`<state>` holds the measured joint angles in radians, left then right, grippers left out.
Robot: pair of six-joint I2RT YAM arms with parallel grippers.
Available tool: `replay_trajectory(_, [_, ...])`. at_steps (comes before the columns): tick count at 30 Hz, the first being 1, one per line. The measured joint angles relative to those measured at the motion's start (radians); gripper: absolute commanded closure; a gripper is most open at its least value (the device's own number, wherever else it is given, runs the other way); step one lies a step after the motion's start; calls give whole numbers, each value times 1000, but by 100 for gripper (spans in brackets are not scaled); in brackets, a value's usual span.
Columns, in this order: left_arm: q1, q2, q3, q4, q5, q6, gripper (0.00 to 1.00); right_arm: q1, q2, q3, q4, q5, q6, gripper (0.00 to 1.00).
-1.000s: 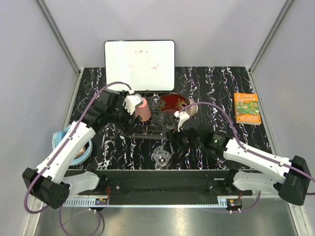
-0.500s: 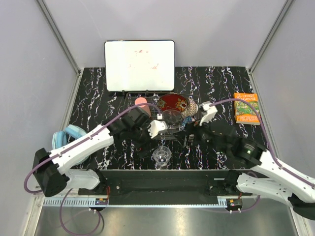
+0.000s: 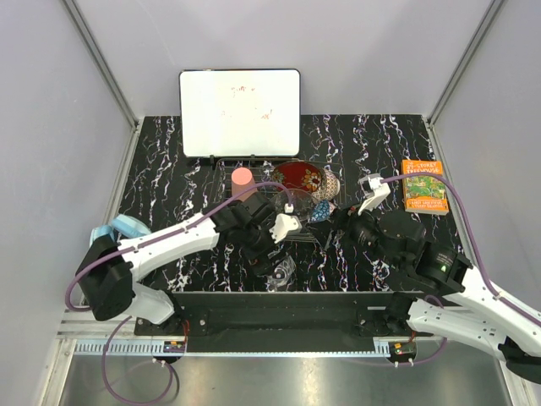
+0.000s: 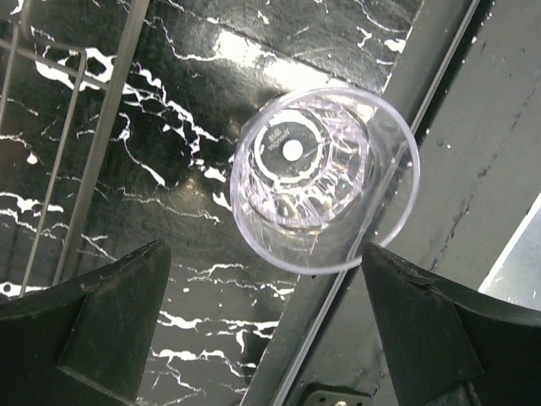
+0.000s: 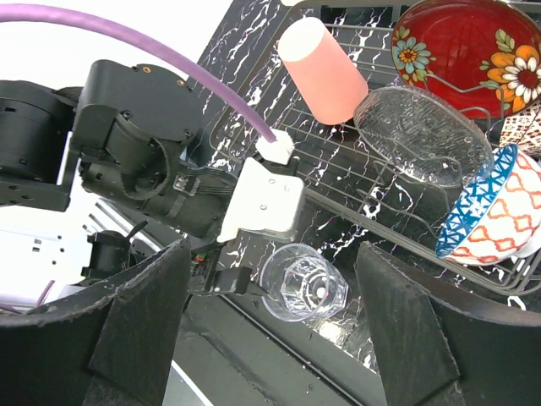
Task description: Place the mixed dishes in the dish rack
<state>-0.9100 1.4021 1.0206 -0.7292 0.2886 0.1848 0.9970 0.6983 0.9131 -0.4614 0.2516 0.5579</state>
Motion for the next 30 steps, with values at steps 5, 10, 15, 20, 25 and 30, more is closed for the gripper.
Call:
replay_trajectory(5, [0, 32, 0, 21, 2, -6, 5, 0, -2, -6, 0, -3, 13, 16])
replay_trajectory(10, [0, 69, 1, 29, 22, -24, 51, 0, -16, -23, 0, -8, 24, 17])
replay_trajectory(15, [0, 82, 1, 30, 41, -33, 81, 0, -35, -30, 0, -8, 27, 18])
replay_trajectory(20, [-1, 82, 2, 21, 60, -25, 100, 0, -36, -33, 0, -8, 27, 16])
replay_trajectory(25, [1, 82, 52, -41, 97, 2, 100, 0, -18, -34, 1, -10, 27, 6])
replay_trajectory(30, [49, 69, 232, -130, 237, 48, 100, 0, -8, -43, 18, -35, 26, 1])
